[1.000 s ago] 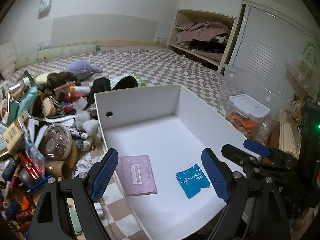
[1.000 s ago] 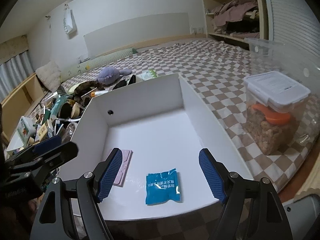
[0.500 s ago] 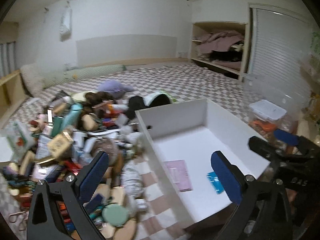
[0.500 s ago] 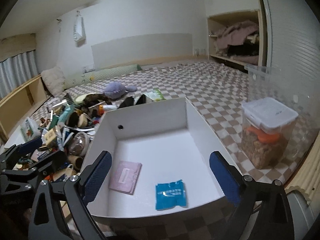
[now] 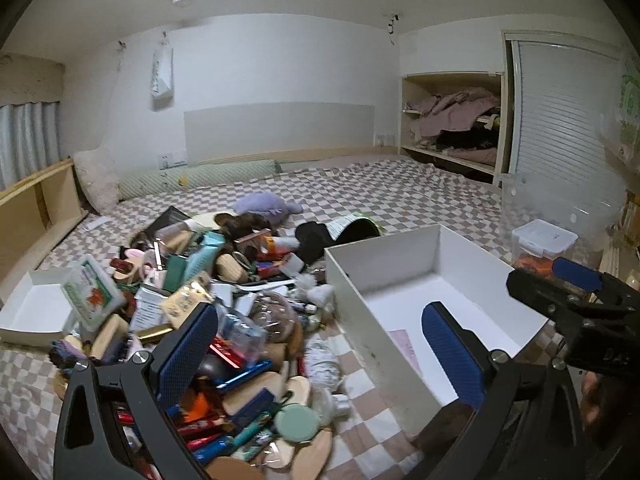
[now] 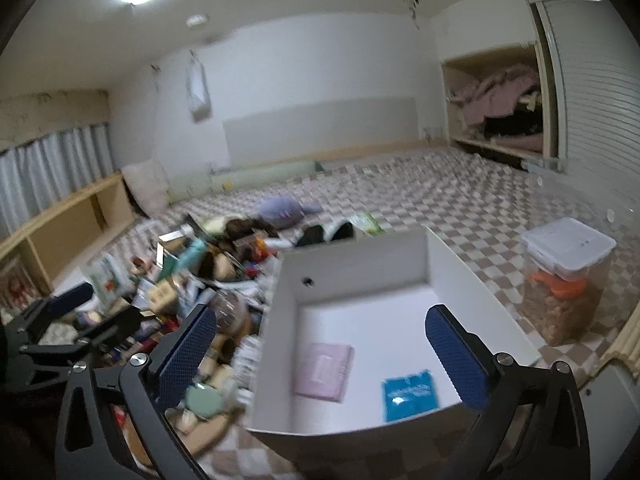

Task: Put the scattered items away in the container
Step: 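Move both tools back over the pile of items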

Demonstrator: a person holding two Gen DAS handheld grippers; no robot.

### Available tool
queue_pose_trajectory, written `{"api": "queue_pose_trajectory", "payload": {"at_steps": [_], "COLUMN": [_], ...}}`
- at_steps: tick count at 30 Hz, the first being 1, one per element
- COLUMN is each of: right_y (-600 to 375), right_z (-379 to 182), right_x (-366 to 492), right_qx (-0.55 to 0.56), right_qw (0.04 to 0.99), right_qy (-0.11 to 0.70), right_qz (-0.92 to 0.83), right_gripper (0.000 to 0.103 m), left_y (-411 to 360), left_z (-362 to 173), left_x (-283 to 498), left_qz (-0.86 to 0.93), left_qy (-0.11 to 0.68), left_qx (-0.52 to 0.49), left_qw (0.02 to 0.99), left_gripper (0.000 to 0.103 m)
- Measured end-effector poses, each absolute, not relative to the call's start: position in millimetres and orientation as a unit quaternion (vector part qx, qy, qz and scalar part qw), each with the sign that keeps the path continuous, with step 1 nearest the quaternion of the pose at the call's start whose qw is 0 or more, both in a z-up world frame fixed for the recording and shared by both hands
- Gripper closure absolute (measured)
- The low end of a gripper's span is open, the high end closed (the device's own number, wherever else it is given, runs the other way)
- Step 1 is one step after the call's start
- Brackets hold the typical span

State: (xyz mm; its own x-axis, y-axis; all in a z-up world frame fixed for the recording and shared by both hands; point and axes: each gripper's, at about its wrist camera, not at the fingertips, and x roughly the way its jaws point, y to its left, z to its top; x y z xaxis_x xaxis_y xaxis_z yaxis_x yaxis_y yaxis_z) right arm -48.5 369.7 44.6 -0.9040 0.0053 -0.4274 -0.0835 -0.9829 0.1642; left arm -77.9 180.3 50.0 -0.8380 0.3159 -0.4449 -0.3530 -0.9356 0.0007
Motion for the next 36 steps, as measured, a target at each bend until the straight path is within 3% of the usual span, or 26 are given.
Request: {"api": "queue_pose_trajectory", "payload": {"at_steps": [13,24,36], "right_y": [318.6,263.8,222.7], "right_z": [41.0,42.6,2.6], "right_x": [-59.3,-54.5,-88.9], "right_qx": [-0.253,-0.228,-0.31], "right_qw": [0.013,-0.067,-0.095], "right_qy": [0.058,-0.006,0.011], "right_qz": [0.966,0.971,0.946], "right_gripper": [0.0,0.0,0.0], "left_y": [129.5,67.9,-11.4], "left_z": [47.6,38.9,20.5], "left_x": [-69.0,-71.2,-78.7], "left_qz": [0.959,0.956,0.95], "left_qy": [0.045,0.01,-0.044], "left_qx": [-0.234,-0.254,-0.292], "left_qw": [0.154,0.146,0.098], "left_gripper": [0.0,0.0,0.0]}}
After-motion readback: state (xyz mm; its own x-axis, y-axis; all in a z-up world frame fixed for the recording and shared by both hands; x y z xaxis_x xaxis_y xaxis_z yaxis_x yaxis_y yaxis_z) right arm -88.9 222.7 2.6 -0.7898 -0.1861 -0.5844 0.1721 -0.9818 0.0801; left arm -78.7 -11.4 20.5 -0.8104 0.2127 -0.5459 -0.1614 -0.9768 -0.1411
